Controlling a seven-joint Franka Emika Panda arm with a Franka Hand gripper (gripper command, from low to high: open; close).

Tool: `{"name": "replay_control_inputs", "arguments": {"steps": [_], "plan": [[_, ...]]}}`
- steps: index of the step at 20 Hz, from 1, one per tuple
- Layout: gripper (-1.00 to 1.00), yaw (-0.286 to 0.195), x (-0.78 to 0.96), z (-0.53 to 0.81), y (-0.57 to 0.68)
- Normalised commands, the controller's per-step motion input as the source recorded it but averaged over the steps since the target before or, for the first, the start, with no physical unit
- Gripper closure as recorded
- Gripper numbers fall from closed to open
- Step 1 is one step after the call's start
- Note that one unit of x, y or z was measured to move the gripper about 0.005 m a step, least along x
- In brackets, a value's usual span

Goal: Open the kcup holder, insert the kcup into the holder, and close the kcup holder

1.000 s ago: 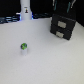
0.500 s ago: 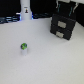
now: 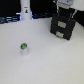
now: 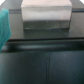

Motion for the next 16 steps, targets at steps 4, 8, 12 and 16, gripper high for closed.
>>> {"name": "replay_control_inputs", "arguments": {"steps": [4, 8, 12, 16], "plan": [[-1.00, 0.003, -0.40, -0.41, 0.09], [-1.00, -0.038, -0.40, -0.49, -0.01], [-1.00, -0.039, -0.34, -0.50, -0.01], [-1.00, -0.012, -0.27, -0.29, 0.00]]}}
